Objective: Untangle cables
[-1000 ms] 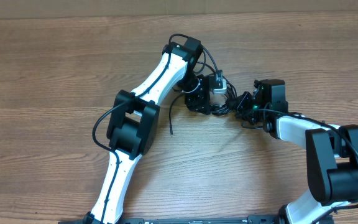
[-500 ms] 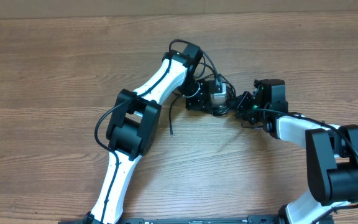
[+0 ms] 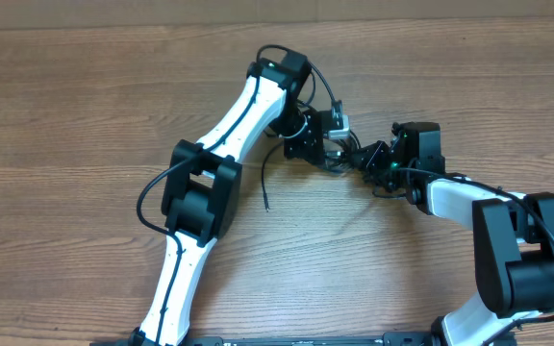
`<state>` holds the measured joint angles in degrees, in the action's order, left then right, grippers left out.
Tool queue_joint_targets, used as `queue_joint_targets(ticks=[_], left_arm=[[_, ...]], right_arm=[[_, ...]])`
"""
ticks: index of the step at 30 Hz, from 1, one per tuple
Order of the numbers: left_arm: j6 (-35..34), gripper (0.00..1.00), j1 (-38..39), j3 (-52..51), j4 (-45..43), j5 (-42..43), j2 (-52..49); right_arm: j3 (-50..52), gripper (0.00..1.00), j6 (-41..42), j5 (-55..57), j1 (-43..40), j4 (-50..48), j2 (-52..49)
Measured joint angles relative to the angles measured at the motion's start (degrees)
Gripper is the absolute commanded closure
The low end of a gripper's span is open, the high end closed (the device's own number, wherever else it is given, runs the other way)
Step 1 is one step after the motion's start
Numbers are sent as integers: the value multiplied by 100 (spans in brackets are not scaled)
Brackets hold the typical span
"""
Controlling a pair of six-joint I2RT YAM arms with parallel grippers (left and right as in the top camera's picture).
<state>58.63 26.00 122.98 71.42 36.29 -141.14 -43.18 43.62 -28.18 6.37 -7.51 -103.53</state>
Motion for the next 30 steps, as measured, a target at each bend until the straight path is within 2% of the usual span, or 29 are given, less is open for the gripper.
queue_joint_targets(ticks=[1, 2, 5, 7, 9, 11, 21, 23, 25, 27, 29, 30], left_arm=[[-9, 96, -28, 22, 13, 13, 2], [-20, 96, -57, 33, 28, 17, 2], [-42, 96, -118, 39, 35, 13, 2], [-61, 96, -140, 42, 37, 13, 2], [-79, 96, -164, 42, 37, 13, 2], [-103, 96, -168, 42, 39, 15, 2], [-127, 96, -168, 42, 63, 13, 2], [-127, 95, -168, 42, 63, 13, 2], [-127, 96, -168, 42, 70, 13, 2], [-127, 96, -168, 42, 68, 13, 2], [-127, 96, -168, 42, 68, 13, 2], [-127, 96, -168, 42, 74, 2, 2]], right_arm=[[0, 71, -2, 4, 0, -4, 0], [0, 61, -4, 4, 0, -2, 0], [2, 44, -15, 13, 0, 55, 0], [0, 35, -13, -15, 2, 42, 2], [-4, 33, -4, -46, 11, -15, 7], [-11, 35, -9, -55, 37, -44, 7], [-11, 58, 210, 92, 101, -190, 7], [-11, 58, 240, 205, 149, -243, 4], [-11, 50, 273, 339, 245, -409, -2], [-11, 49, 289, 435, 356, -575, -7], [-11, 55, 286, 560, 514, -756, -20], [-11, 66, 304, 662, 608, -796, -24]])
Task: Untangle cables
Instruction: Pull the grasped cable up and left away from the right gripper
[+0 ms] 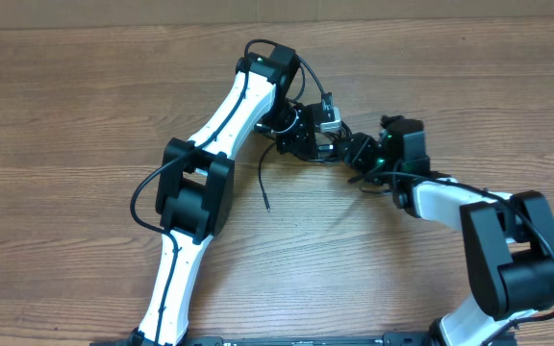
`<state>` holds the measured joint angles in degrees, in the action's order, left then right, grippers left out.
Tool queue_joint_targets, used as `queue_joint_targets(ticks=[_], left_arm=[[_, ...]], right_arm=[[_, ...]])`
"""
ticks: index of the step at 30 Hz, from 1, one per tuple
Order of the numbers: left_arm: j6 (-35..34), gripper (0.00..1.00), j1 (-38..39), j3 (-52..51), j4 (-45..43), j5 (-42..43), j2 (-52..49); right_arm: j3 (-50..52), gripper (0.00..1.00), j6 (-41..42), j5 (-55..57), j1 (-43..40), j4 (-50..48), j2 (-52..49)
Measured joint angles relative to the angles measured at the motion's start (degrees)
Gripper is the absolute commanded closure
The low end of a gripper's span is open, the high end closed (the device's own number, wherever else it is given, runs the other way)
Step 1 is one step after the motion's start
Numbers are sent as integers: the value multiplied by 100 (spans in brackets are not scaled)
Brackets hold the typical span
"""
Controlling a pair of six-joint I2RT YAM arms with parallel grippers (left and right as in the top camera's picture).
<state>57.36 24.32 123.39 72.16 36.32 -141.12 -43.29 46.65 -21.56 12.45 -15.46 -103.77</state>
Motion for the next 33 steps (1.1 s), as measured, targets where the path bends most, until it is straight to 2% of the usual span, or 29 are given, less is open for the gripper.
queue_joint_targets(ticks=[2, 3, 8, 19, 27, 33], left_arm=[[0, 96, -7, 0, 9, -11, 0], [0, 96, -7, 0, 11, -11, 0], [0, 96, -4, 0, 28, -9, 0], [-22, 96, -39, 55, 39, 157, 0], [-87, 96, -437, 787, 717, 780, 4], [-111, 96, -866, 876, 1062, 988, 22]], right_arm=[[0, 83, 66, 153, 111, -11, -20], [0, 88, 74, 216, 149, -15, -39], [0, 96, 170, 415, 245, -13, -166], [0, 96, 170, 428, 245, 9, -186], [0, 96, 173, 407, 142, 11, -186], [0, 96, 170, 555, 76, -20, -186]])
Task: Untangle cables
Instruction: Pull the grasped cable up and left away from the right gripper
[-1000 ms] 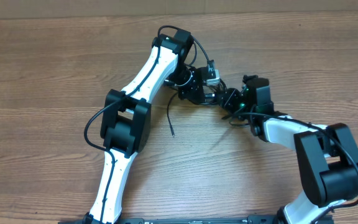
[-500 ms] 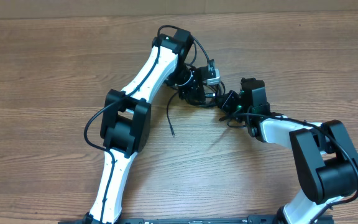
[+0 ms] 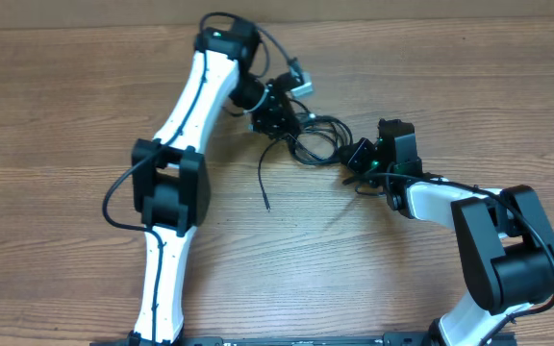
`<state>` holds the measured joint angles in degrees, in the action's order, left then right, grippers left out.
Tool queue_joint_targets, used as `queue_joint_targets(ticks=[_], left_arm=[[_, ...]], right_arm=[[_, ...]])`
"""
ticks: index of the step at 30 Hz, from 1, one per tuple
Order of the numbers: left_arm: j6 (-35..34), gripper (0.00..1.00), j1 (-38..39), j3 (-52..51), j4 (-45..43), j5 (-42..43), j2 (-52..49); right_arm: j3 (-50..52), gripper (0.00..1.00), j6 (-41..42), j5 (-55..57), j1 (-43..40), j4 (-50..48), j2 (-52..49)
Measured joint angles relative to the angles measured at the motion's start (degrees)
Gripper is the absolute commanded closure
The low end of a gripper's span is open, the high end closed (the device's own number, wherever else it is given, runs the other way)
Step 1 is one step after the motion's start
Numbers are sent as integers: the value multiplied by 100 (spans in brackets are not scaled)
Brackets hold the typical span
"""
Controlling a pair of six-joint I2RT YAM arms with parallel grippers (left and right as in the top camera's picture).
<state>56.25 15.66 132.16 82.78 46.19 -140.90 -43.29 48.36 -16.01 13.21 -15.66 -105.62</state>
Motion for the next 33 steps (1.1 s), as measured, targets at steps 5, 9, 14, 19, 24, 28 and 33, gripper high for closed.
queue_joint_targets(ticks=[5, 9, 14, 19, 24, 28, 33], left_arm=[[-24, 96, -85, 0, 94, -557, 0], [-37, 95, -66, -46, 92, -935, 0], [-35, 96, -31, -422, -9, -1224, 0], [-24, 96, -28, -949, -111, -1611, 0], [-17, 96, -28, -1093, -116, -2181, 0], [-22, 94, -28, -1095, -203, -2688, 0], [-382, 91, -35, -1097, -691, -3370, 0]], right_arm=[[0, 96, 0, 127, -66, -166, 0], [0, 96, 0, 146, -260, -234, 0], [0, 96, 0, 144, -470, -232, 0], [0, 96, -4, 122, -533, -232, 0], [0, 96, -17, 114, -546, -227, 0], [0, 96, -17, 96, -654, -153, 0], [0, 96, -15, 81, -774, -116, -4]])
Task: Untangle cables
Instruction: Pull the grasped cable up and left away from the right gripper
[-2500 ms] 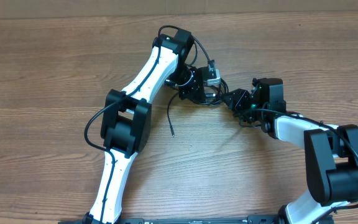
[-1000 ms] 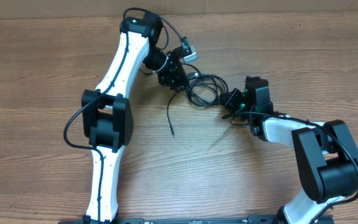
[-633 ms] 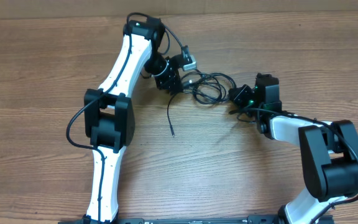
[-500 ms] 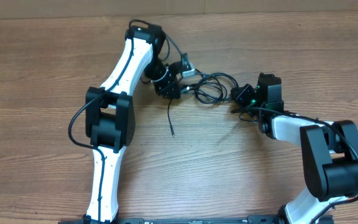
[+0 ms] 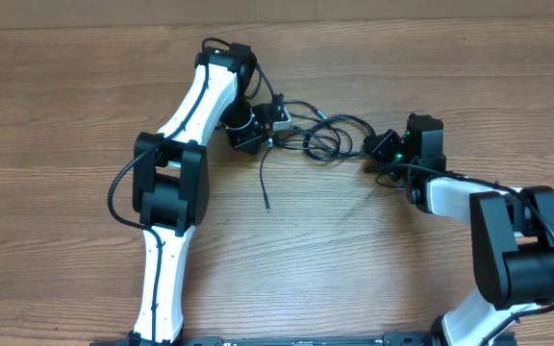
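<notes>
A bundle of thin black cables (image 5: 321,135) lies in loose loops on the wooden table, stretched between my two grippers. My left gripper (image 5: 265,133) holds the bundle's left end, where a small grey connector (image 5: 281,112) shows; it looks shut on the cables. The bundle's right end is held by my right gripper (image 5: 373,147), which also looks shut on them. One loose black strand (image 5: 264,183) trails from the left end toward the front of the table. The fingertips are partly hidden by the wrists.
The wooden table (image 5: 65,144) stretches around the work. The left arm's elbow (image 5: 168,183) sits left of the loose strand, and the right arm's elbow (image 5: 517,245) is at the front right. A cardboard edge (image 5: 402,10) runs along the back.
My right gripper has moved to the right and my left gripper slightly left and toward the front. The cable loops between them now span a wider gap.
At first both grippers were close together over a tight cable knot right of centre. Then both stood further left, still close. Then the left gripper was up and left with loops showing between them, and now the bundle is spread wider.
</notes>
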`<state>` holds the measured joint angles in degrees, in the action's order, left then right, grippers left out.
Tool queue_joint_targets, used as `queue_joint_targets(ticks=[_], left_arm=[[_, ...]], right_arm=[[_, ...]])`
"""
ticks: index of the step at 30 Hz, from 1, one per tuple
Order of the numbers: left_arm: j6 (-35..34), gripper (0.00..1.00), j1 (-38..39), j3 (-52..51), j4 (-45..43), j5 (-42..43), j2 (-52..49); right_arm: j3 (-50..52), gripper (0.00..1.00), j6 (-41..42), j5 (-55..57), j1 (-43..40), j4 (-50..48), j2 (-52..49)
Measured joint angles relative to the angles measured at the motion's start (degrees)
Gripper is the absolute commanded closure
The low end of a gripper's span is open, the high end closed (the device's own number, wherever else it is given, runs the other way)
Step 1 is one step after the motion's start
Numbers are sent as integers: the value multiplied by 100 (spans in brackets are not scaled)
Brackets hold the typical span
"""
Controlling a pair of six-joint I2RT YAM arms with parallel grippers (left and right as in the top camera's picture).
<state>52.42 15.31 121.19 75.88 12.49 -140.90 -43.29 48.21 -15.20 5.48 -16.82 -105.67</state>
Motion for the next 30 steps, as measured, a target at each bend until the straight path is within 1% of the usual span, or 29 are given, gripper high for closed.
queue_joint_targets(ticks=[3, 5, 6, 7, 8, 9, 11, 12, 13, 17, 19, 21, 24, 27, 30], left_arm=[[-446, 86, -33, -7, -291, -387, 0], [-756, 69, -79, -9, -466, -584, 0], [-970, 68, -114, -9, -533, -675, 0], [-1167, 60, -155, -9, -584, -739, 0], [-1296, 57, -192, -9, -610, -772, 0], [-1469, 55, -232, -9, -638, -813, 0], [-1825, 47, -313, -9, -693, -855, 0], [-1993, 25, -348, -9, -721, -868, 0], [-2218, 1, -385, -9, -763, -883, 0], [-3211, 0, -516, -9, -901, -859, 13], [-3523, 0, -610, -9, -914, -649, 13], [-3672, 0, -715, -9, -905, -282, 15], [-3748, 0, -852, 66, -813, 525, 15], [-3729, 0, -957, 273, -713, 1515, 15], [-3727, 0, -966, 505, -811, 2542, 22]], right_arm=[[0, 96, -4, -50, -28, -2, -2], [0, 96, -4, -118, -57, -2, -4], [0, 96, 0, -138, -66, -2, -4], [0, 96, -2, -160, -81, -2, -4], [0, 96, -4, -186, -87, -2, -4], [0, 96, -4, -201, -94, -2, -4], [0, 96, -2, -238, -94, -2, -4], [0, 96, 0, -267, -96, -7, -4], [0, 96, 0, -289, -94, -9, -4], [0, 96, 0, -490, -94, -46, -4], [0, 93, 2, -654, -98, -157, -4], [0, 92, 0, -887, -101, -317, -4], [0, 92, -20, -1325, -105, -522, -4], [0, 93, -20, -1751, -105, -625, -4], [0, 93, -22, -2070, -105, -627, -4]])
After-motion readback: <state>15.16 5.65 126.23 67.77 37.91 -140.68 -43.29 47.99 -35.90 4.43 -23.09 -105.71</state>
